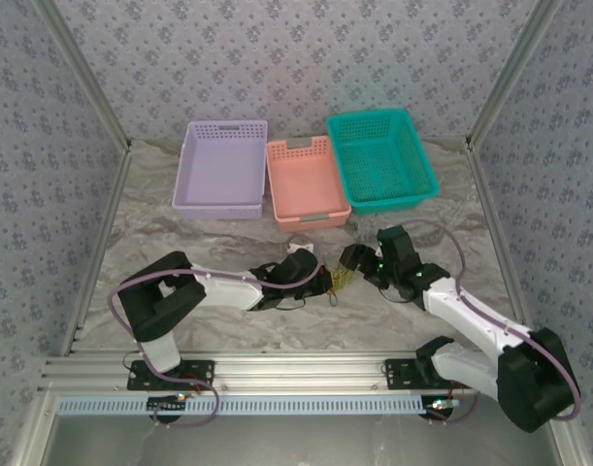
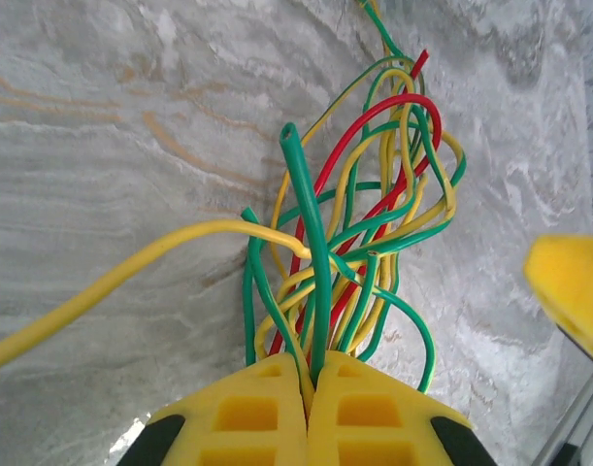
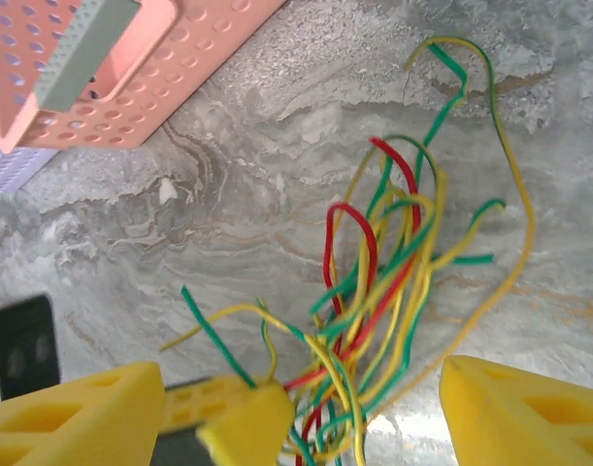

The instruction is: Untangle the cables

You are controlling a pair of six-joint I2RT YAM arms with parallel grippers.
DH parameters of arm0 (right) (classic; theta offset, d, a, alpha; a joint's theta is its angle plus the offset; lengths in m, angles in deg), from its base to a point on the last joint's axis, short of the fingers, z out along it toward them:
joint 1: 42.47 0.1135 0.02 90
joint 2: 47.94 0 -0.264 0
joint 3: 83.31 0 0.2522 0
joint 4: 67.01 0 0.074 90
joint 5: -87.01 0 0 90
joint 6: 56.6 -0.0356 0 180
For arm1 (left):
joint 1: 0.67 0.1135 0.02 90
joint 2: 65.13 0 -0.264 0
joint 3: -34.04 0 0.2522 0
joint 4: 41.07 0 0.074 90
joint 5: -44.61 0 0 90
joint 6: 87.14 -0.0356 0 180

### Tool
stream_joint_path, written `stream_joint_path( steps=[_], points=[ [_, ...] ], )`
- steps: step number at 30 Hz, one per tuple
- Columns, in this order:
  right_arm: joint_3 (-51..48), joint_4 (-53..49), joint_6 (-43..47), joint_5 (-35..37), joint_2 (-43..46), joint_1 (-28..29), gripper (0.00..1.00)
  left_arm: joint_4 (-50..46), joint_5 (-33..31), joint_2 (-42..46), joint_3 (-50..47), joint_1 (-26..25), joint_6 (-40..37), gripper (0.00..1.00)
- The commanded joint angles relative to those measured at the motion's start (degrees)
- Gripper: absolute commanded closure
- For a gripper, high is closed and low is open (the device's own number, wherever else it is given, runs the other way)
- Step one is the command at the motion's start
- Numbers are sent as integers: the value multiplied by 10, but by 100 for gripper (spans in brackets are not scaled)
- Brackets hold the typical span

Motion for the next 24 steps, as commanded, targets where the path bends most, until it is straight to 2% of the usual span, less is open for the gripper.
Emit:
stream_joint_path(
  steps=[1,5,6,9,10,16,20,24],
  points=[
    [7,45,-25,-8,-68,4,23,-34,-14,25,36,-16,-47,100],
    [23,96,-53,-23,-150,10,33,-54,-29,39,47,-33,-72,100],
    [25,105,-60,-22,-164,14,43,-54,-32,44,44,-34,-74,100],
    [12,125,-80,3,-163,21,90,-68,-46,65,32,-34,-75,100],
    [5,125,-83,15,-152,24,100,-78,-55,76,26,-33,-75,100],
    [-52,139,-89,44,-39,16,100,-78,-75,159,-64,10,-16,100],
    [-86,201,-101,0,20,2,100,33,-18,197,-153,68,57,100],
    [-62,207,-94,-58,13,1,100,88,42,212,-179,108,96,100]
  ],
)
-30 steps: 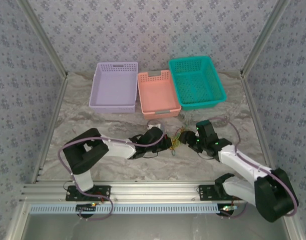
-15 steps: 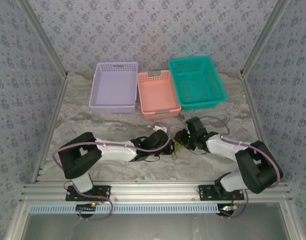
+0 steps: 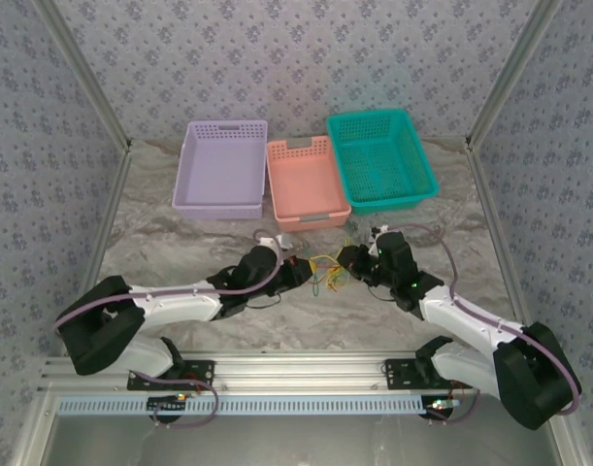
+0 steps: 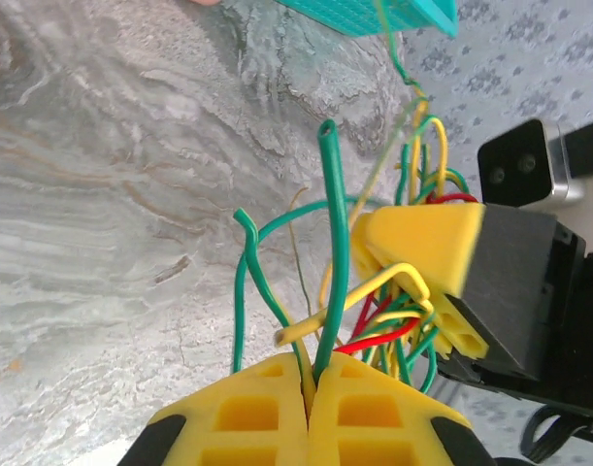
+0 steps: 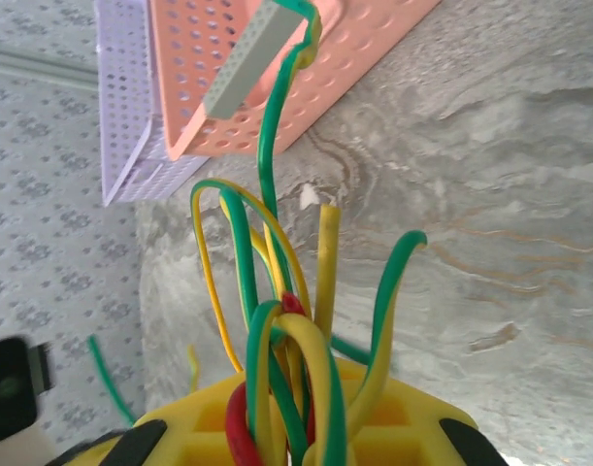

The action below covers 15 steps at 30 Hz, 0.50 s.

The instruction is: Untangle the cables

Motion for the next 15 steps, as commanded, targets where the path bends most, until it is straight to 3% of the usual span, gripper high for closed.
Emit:
stream_joint_path(
  steps=[1,6,9,13,15],
  points=[
    [12,-12,6,-9,-2,-22,100,-7,-5,17,-31,44,51,100],
    [25,-41,4,-6,-19,-23,98,-67,-5,53,-15,50,39,100],
    [31,-68,14,-9,-17,-34,96,-158,-30,91,-6,53,16,100],
    [85,-207,81,53,-4,-28,74,-269,-68,151,4,55,-29,100],
    [91,-225,96,70,-7,-26,63,-288,-62,167,5,60,-43,100]
  ],
)
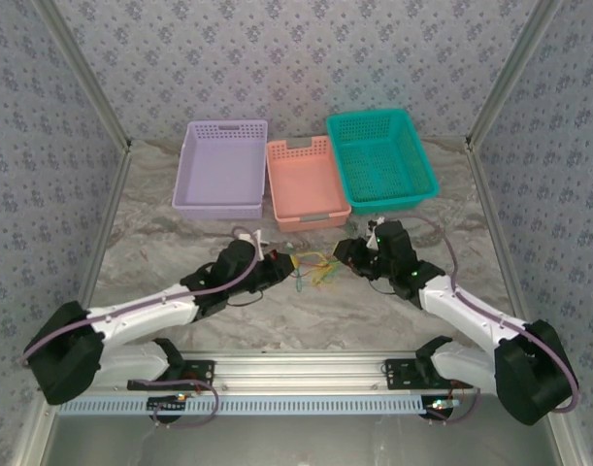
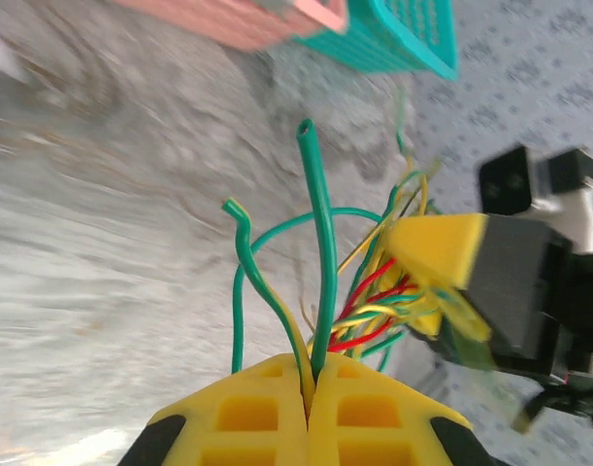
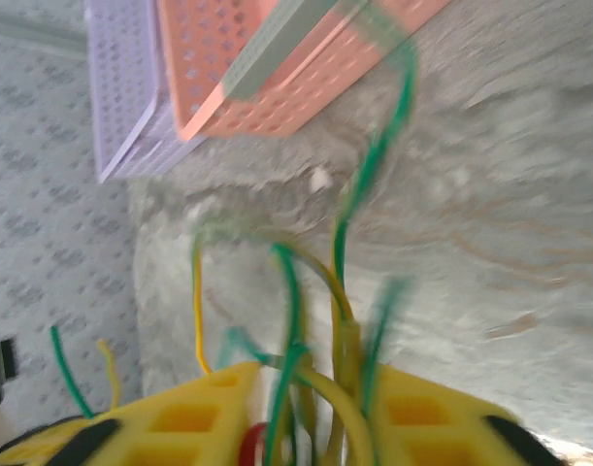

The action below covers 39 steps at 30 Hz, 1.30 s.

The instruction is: Untangle the cables

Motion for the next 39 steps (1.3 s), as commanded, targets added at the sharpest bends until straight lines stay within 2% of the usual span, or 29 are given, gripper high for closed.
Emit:
stream_joint_path(
  steps=[1,3,4,5,6,7,9,11,13,15,17,22,25,27,28,29,34,39],
  points=[
    [18,-111,52,78,2,-11,61,-121,-49,29,7,17,-42,100],
    [20,-100,55,78,-8,0,62,-119,-31,28,9,19,-54,100],
    [23,-93,55,78,-16,8,72,-115,-22,25,11,19,-61,100],
    [26,-88,53,81,-25,16,87,-111,-13,22,12,18,-66,100],
    [28,-86,51,85,-33,23,95,-109,-7,21,13,18,-70,100],
    [31,-85,50,91,-40,32,96,-112,-6,21,15,18,-72,100],
    [30,-74,42,102,-42,48,88,-114,-5,26,13,18,-76,100],
    [23,-56,29,112,-38,71,70,-120,-5,34,11,18,-81,100],
    [18,-26,9,112,-44,95,57,-125,-5,43,9,18,-85,100],
    [10,21,-15,100,-59,112,50,-123,-4,48,4,18,-86,100],
    [3,77,-41,84,-86,127,45,-117,0,51,0,18,-86,100],
    [29,155,-82,77,-183,170,44,-103,10,51,-4,18,-86,100],
    [47,181,-94,81,-235,182,61,-101,13,57,-6,18,-88,100],
    [51,204,-105,81,-261,181,80,-109,12,65,-8,18,-91,100],
    [50,208,-108,83,-271,178,94,-116,10,72,-8,19,-93,100],
    [47,206,-110,91,-273,176,100,-127,6,80,-7,19,-95,100],
    [3,142,-79,157,-205,159,100,-225,-34,132,5,33,-108,100],
    [-18,48,-21,168,-120,123,100,-284,-44,167,4,64,-124,100]
  ],
)
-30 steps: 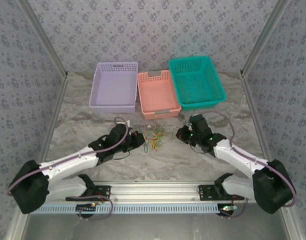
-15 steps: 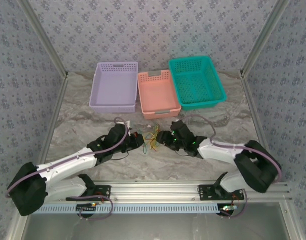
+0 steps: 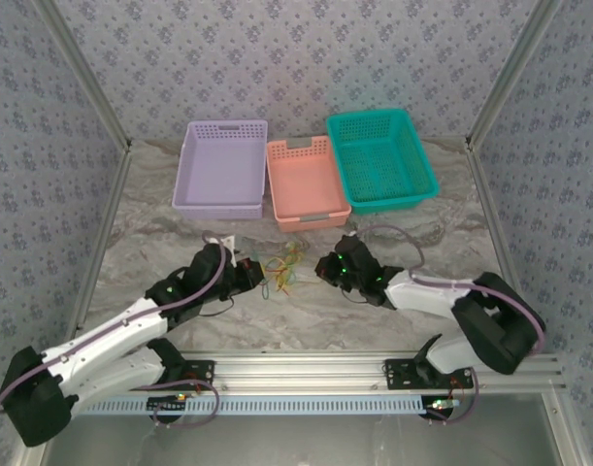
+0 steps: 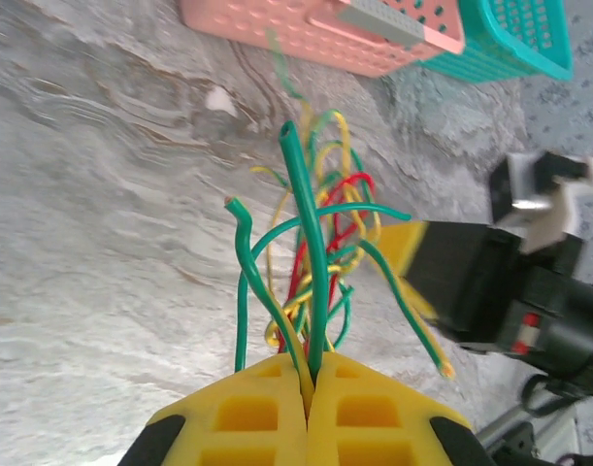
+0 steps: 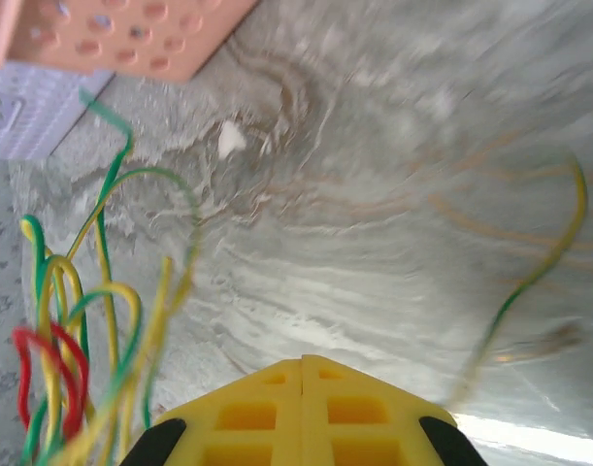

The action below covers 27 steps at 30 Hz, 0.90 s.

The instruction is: Untangle the cables

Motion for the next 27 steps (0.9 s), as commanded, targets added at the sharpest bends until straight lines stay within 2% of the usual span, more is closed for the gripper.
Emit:
stream_joint_path(
  steps=[1,3,5,6,9,11,14,16,18,21,22,25,26,27],
  points=[
    [-7,-87,51,34,50,-18,100,-51,-11,13,8,19,-24,100],
    [-1,-109,67,32,69,-21,100,-38,5,10,3,27,-26,100],
    [11,-91,96,-1,67,-9,100,-11,22,3,-4,26,-25,100],
    [18,-73,113,-20,60,1,95,0,28,-1,-6,26,-25,100],
    [55,-40,159,-59,17,57,54,9,36,-15,-1,27,-26,100],
    [77,-27,167,-65,-14,85,39,10,39,-20,2,27,-27,100],
    [90,29,149,-83,-60,105,28,15,46,-21,1,27,-24,100],
    [93,77,125,-103,-93,110,26,18,49,-21,0,27,-21,100],
    [100,113,99,-112,-128,113,29,21,52,-22,-2,27,-19,100],
    [106,135,72,-103,-165,115,40,26,57,-21,-3,27,-15,100],
    [105,145,64,-96,-174,115,49,26,59,-22,-3,26,-14,100],
    [99,155,45,-67,-180,113,91,18,59,-20,-1,27,-17,100],
    [95,148,42,-54,-176,112,99,10,57,-18,-1,28,-18,100],
    [90,124,42,-29,-163,113,100,0,52,-15,1,27,-22,100]
  ],
)
